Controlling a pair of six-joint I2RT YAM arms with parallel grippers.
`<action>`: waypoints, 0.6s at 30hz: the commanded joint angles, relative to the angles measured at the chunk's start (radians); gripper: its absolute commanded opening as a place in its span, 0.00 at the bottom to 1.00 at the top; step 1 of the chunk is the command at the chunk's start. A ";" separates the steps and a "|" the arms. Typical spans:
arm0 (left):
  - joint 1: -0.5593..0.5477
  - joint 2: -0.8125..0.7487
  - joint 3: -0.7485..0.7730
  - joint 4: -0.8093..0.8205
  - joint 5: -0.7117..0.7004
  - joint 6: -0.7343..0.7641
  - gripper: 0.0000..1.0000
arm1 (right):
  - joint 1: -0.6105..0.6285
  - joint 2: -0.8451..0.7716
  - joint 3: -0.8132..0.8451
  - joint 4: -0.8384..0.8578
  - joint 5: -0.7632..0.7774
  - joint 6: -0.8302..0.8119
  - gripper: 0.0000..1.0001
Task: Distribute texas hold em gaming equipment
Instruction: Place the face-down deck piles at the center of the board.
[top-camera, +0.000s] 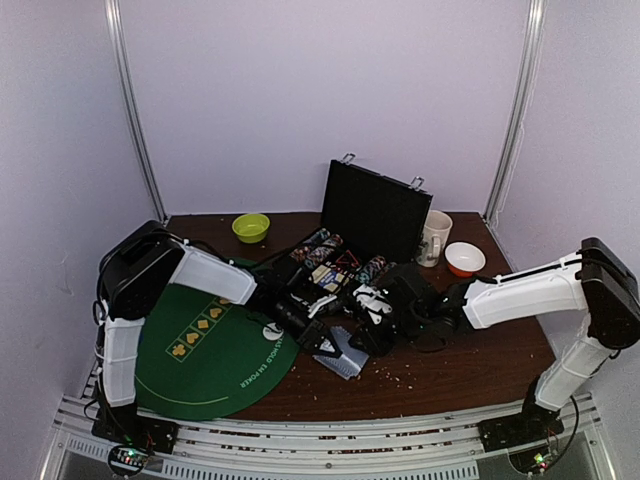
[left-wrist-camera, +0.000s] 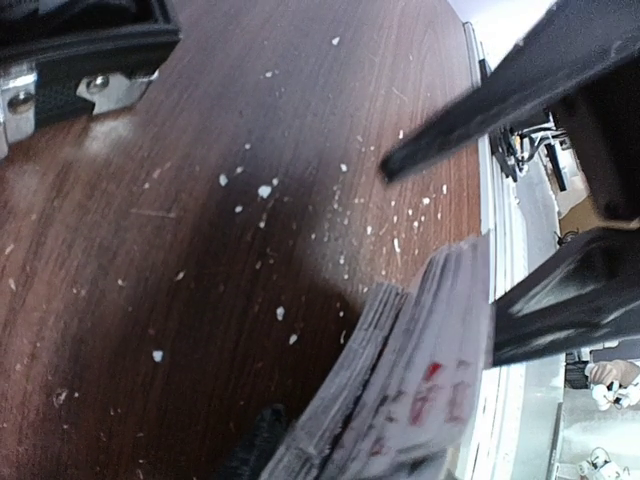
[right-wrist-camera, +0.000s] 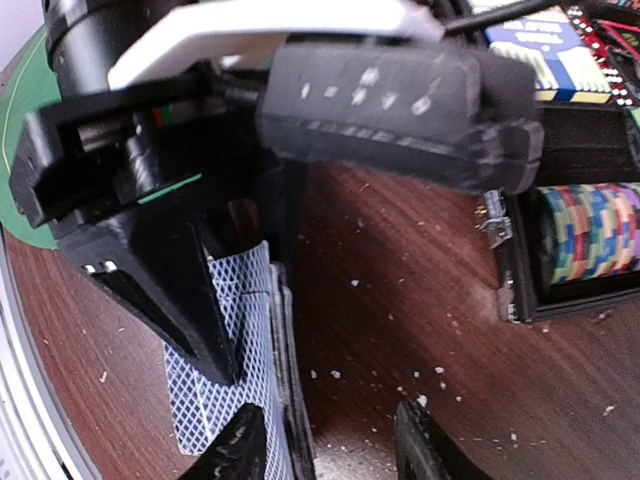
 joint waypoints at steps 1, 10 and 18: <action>0.002 0.011 0.009 -0.045 -0.096 0.034 0.43 | -0.006 0.024 -0.011 0.030 -0.037 -0.015 0.44; 0.007 -0.025 0.009 -0.039 -0.098 0.049 0.53 | -0.007 0.074 -0.002 0.061 -0.069 0.016 0.36; 0.036 -0.025 0.005 -0.064 -0.123 0.061 0.56 | -0.012 -0.006 0.006 0.059 -0.052 0.068 0.42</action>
